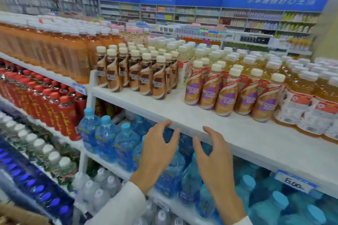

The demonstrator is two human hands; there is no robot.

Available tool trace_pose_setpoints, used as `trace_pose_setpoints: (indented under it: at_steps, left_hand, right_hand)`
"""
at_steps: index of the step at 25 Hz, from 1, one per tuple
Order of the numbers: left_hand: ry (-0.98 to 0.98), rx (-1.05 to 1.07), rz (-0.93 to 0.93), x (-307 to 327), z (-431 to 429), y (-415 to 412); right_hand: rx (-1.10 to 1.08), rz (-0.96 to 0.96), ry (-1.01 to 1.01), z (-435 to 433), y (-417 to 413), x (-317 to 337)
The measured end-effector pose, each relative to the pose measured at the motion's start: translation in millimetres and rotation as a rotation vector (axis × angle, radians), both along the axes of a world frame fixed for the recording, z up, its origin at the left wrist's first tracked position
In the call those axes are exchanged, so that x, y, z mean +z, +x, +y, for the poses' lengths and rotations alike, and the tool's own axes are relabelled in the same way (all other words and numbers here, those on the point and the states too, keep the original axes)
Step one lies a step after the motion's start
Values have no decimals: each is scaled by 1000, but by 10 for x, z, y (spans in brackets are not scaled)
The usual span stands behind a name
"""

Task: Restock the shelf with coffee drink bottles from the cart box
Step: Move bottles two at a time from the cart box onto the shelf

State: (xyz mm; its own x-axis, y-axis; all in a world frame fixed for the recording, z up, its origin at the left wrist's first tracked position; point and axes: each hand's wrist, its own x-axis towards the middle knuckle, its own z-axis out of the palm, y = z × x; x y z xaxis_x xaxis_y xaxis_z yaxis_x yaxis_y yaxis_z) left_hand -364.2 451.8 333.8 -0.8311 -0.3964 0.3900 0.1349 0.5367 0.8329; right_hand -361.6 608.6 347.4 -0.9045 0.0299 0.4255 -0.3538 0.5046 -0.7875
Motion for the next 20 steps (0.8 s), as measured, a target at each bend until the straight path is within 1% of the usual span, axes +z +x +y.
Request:
trace_pose_setpoints:
  at_steps: [4, 8, 14, 17, 20]
  left_hand:
    - [90, 139, -66, -482, -592, 761]
    - [242, 257, -199, -922, -1264, 1523]
    - [308, 525, -359, -1637, -2307, 2810]
    - [404, 695, -388, -2009, -2673, 3437]
    - [483, 801, -438, -2330, -2866, 3880]
  right_hand:
    - [224, -124, -68, -594, 444, -326]
    - [378, -267, -31, -1336, 783, -784]
    - [562, -573, 112, -2548, 1441, -1607]
    - [603, -673, 204, -3078, 1751, -1953]
    - [669, -746, 284, -3466, 1966, -2198]
